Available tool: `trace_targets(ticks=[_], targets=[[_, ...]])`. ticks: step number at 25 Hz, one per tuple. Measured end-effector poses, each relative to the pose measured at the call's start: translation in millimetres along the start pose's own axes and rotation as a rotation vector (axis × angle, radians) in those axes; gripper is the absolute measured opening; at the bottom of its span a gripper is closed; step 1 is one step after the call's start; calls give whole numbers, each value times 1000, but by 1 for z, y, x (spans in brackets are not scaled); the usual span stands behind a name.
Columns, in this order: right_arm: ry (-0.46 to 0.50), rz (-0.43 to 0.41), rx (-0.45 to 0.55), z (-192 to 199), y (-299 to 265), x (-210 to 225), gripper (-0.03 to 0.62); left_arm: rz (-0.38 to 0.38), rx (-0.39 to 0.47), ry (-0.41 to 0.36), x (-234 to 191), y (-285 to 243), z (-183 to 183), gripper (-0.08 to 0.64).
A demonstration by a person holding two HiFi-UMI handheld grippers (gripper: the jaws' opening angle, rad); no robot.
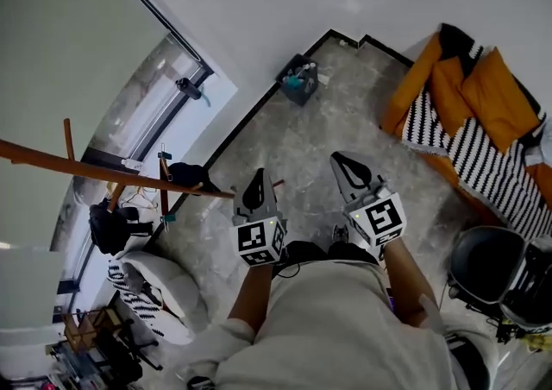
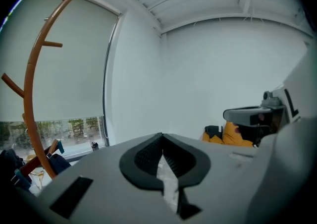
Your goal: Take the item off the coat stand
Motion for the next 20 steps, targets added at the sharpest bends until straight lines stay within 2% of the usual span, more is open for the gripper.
trace_targets(ticks=[5,10,17,20], targets=[[-37,-30,-35,17,-40,22,6,-20,-42,0,-12,-39,7,11],[-65,-128,-78,30,-102,23,6,-30,-57,37,-41,-101,6,11],[-5,-122,-117,14,-212,82,6,-25,-25,55,-97,-210,-21,11],[36,-154,-134,3,-260,94,6,-36,-28,83,-126,-247,-27,11]])
Point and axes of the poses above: the fingertips, and each gripper's own axes: y backward along the fingers, x to its right, z out of its underside, the point moved 2 cm from there along y, backward along the fingers, and after that the axes turned 10 degrees about -z, right-handed, at the moved point
